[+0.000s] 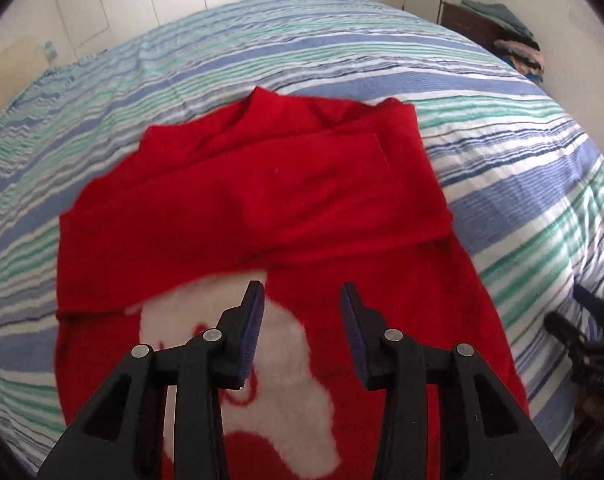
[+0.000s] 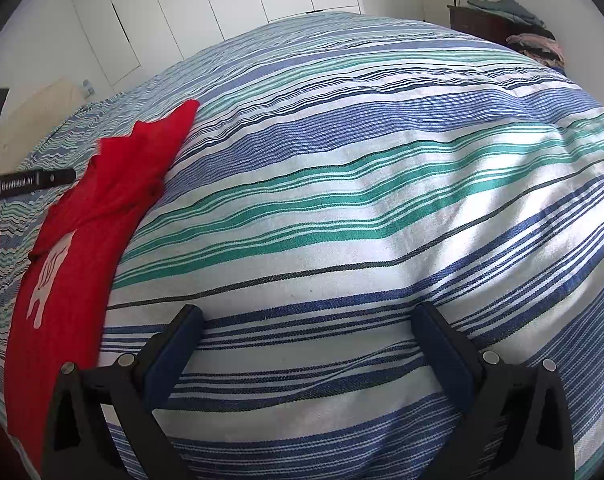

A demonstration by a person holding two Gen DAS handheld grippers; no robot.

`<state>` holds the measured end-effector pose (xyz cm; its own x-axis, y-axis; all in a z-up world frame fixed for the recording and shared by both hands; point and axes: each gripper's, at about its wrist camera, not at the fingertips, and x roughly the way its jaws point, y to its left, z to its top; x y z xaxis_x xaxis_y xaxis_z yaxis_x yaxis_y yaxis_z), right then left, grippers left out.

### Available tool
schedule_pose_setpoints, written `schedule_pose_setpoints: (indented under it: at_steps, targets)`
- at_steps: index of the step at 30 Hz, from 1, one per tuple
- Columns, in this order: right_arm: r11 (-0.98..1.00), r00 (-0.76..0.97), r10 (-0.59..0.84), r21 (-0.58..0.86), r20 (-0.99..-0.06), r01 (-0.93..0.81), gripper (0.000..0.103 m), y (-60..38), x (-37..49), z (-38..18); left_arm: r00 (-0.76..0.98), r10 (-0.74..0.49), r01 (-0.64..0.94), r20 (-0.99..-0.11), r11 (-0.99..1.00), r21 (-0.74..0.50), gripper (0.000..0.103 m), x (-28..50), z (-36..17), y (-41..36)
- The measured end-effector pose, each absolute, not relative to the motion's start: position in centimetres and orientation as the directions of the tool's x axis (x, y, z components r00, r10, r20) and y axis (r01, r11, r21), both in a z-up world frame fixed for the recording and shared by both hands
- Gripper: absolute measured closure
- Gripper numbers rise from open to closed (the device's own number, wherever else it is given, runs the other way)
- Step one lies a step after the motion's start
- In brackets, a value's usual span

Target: Fold small clothes

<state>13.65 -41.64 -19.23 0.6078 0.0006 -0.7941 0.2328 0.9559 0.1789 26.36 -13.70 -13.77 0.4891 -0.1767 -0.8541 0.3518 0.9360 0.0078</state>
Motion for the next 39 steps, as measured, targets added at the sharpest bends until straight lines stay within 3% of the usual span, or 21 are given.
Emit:
schedule_pose_setpoints:
  at_steps: [5, 9, 12, 14, 18, 19, 20, 24, 28, 34, 36, 38, 39]
  targets:
    - [0.956, 0.605, 0.0, 0.176, -0.796, 0.233, 0.0, -41.6, 13.7, -19.3, 0.544, -0.147, 0.207, -0.826, 0.978, -0.038, 0.059, 25.0, -11.6, -2.5]
    - [0.957, 0.604, -0.004, 0.171, -0.797, 0.232, 0.0, -41.6, 14.0, -19.3, 0.512, -0.09, 0.128, -0.854, 0.991, -0.027, 0.059, 27.5, -12.3, 4.9]
    - [0.959, 0.601, -0.011, 0.162, -0.799, 0.233, 0.0, -41.5, 14.2, -19.4, 0.489, -0.108, 0.193, -0.865, 0.981, -0.013, 0.054, 28.6, -13.7, 5.5]
    - [0.959, 0.6, -0.013, 0.159, -0.8, 0.233, 0.0, -41.4, 14.3, -19.4, 0.479, -0.106, 0.221, -0.871, 0.975, 0.003, 0.043, 29.6, -14.8, 5.1]
    - [0.96, 0.6, -0.014, 0.158, -0.8, 0.232, 0.0, -41.4, 14.4, -19.4, 0.469, -0.035, 0.192, -0.882, 0.979, 0.063, 0.043, 32.2, -16.8, 3.8]
    - [0.96, 0.599, -0.015, 0.157, -0.8, 0.232, 0.0, -41.4, 14.4, -19.4, 0.472, 0.003, 0.177, -0.881, 0.979, 0.099, 0.059, 32.7, -17.3, 3.6]
    - [0.96, 0.599, -0.015, 0.156, -0.8, 0.233, 0.0, -41.4, 14.4, -19.4, 0.476, 0.046, 0.154, -0.878, 0.979, 0.135, 0.097, 33.2, -17.9, 3.9]
    - [0.96, 0.599, -0.015, 0.156, -0.8, 0.232, 0.0, -41.4, 14.4, -19.4, 0.506, 0.003, -0.031, -0.863, 0.999, -0.015, 0.099, 32.3, -17.6, 8.0]
    - [0.96, 0.599, -0.014, 0.156, -0.8, 0.231, 0.0, -41.5, 14.6, -19.4, 0.496, 0.005, -0.028, -0.868, 1.0, -0.011, 0.098, 31.3, -19.1, 8.5]
    - [0.961, 0.598, -0.015, 0.154, -0.801, 0.23, 0.0, -41.5, 15.0, -19.6, 0.486, 0.011, -0.044, -0.874, 0.999, -0.012, 0.086, 31.5, -19.1, 8.3]
    - [0.961, 0.598, -0.016, 0.153, -0.801, 0.23, 0.0, -41.6, 15.0, -19.6, 0.479, 0.017, -0.056, -0.878, 0.998, -0.011, 0.069, 31.0, -18.6, 8.8]
    - [0.961, 0.598, -0.015, 0.154, -0.801, 0.23, 0.0, -41.5, 15.0, -19.6, 0.479, 0.046, -0.099, -0.877, 0.995, -0.002, 0.034, 29.9, -17.8, 9.8]
    - [0.961, 0.598, -0.015, 0.154, -0.801, 0.23, 0.0, -41.5, 14.9, -19.6, 0.484, 0.06, -0.127, -0.873, 0.992, -0.003, 0.032, 28.9, -17.4, 10.6]
